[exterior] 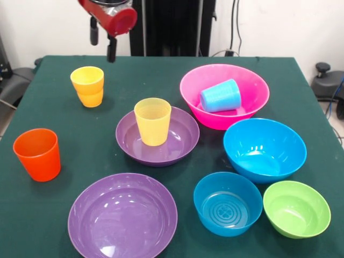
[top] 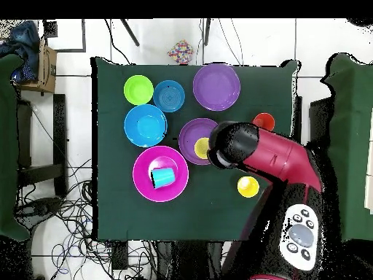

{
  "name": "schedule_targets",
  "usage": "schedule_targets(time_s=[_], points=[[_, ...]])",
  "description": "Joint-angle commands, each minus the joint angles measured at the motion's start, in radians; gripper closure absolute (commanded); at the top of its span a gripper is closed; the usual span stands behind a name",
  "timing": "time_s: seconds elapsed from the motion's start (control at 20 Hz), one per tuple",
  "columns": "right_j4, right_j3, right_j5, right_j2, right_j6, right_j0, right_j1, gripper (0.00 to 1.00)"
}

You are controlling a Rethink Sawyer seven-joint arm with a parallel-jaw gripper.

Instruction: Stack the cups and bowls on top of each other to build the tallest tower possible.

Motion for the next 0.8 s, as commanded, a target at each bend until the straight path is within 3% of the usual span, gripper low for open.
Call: schedule_targets(time_s=[0.05, 0.4, 0.65, 0.8], points=[[-0.116, 0.075, -0.095, 0.143, -0.148, -0.022, 0.055, 0.0], [-0.153, 0.067, -0.146, 0.17, -0.119, -0.037, 0.093, 0.0], [-0.16, 0.061, -0.15, 0.156, -0.078, -0.01, 0.064, 0.0], [-0.146, 0.042, -0.095, 0.154, -0.06, 0.002, 0.052, 0.0]])
